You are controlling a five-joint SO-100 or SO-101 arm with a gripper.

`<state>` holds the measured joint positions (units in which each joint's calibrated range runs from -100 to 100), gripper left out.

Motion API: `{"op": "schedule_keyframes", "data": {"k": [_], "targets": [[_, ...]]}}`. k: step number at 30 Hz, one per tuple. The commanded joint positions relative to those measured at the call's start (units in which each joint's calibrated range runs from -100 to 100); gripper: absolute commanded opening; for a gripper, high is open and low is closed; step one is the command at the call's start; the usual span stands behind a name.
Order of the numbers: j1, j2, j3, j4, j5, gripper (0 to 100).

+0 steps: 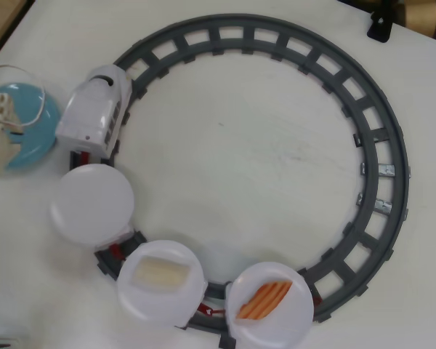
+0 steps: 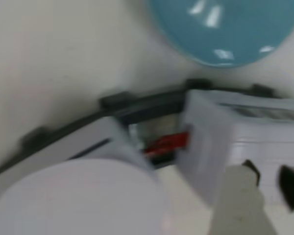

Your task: Pick up the sushi from the Shinkansen and put it on the blue dish

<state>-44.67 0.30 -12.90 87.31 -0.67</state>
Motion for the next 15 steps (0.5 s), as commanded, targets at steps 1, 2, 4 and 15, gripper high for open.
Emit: {"op": "schedule_keyframes", "data": {"k": [1,2,4,15], "targets": [[2.59,-3.32,-2.52,3.09,-0.22,18],[3.73,-3.32,-2.52,3.26,-0.22,20],[6.02,-3.32,-2.97,4.03,0.15,24],[16.76,-2.49,-10.36,11.84,3.65,31]]}}
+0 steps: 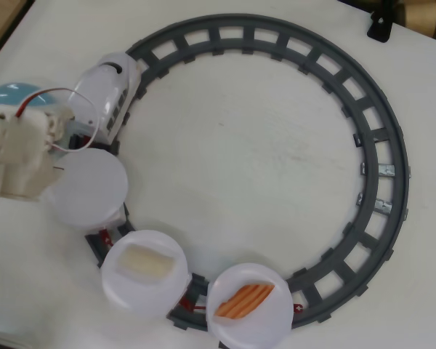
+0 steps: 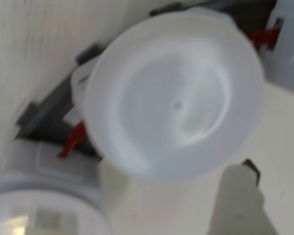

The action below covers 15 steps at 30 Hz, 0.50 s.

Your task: Pick up the sushi from the Shinkansen and put it on the blue dish

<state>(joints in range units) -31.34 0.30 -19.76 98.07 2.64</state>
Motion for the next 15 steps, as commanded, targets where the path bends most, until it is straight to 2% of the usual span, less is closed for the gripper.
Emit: {"op": "schedule_keyframes", "data": {"k": [1,5,9,15], "targets": [[4.5,-2.49,-3.41,1.08,0.19,32],[8.28,-3.16,-2.06,1.08,-0.96,38],[11.36,-3.32,-0.08,1.17,-3.06,37],[15.24,-3.41,3.44,1.17,-3.37,37]]}}
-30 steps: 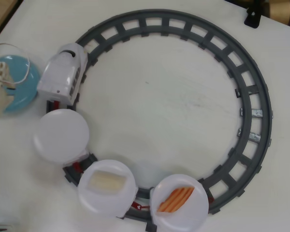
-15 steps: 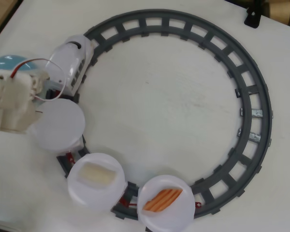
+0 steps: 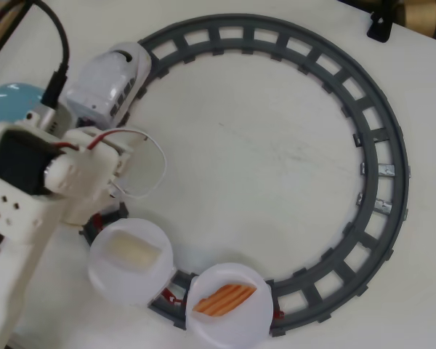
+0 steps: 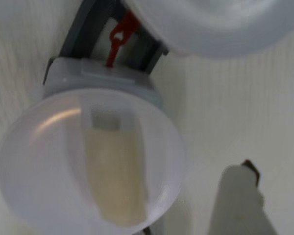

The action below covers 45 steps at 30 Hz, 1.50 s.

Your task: Pick up the sushi from the Shinkansen and put it on the blue dish

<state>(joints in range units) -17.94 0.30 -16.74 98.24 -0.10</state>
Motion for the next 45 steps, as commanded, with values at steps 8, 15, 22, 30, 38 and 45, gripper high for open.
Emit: {"op": "schedule_keyframes", "data": {"k": [8,15,22,30,38,45], "targets": [[2.54,-3.82,2.5,1.0,2.98,37],[2.01,-4.24,0.78,0.92,19.4,37],[3.86,-4.82,0.78,0.92,33.37,37],[3.86,-4.9,1.5,0.92,43.25,37],[2.36,-4.15,1.05,0.41,54.24,37],[2.27,-4.32,1.59,-2.31,61.82,37]]}}
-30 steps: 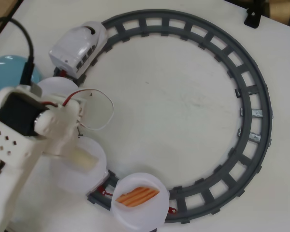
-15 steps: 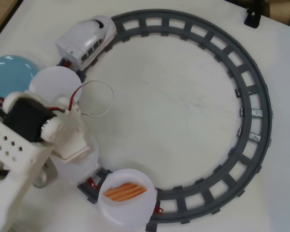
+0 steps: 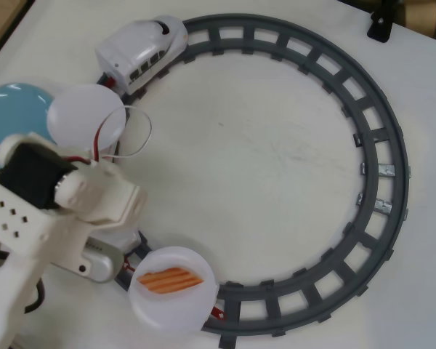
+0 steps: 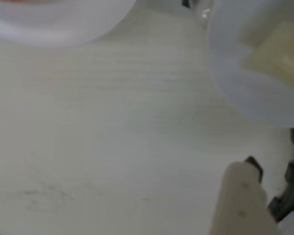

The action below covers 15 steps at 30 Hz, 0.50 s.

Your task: Pick up the sushi from the Shinkansen and put it on the blue dish

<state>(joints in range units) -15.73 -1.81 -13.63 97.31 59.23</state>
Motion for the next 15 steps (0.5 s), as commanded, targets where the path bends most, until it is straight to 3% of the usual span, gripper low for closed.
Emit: {"op": "schedule_keyframes", "data": {"k": [1,8,15], "targets": [[0.06,-2.04,-1.52,-2.41,3.21,37],[-0.99,-2.21,3.44,-8.18,10.85,37],[-5.22,-2.79,8.22,-12.17,14.82,37]]}}
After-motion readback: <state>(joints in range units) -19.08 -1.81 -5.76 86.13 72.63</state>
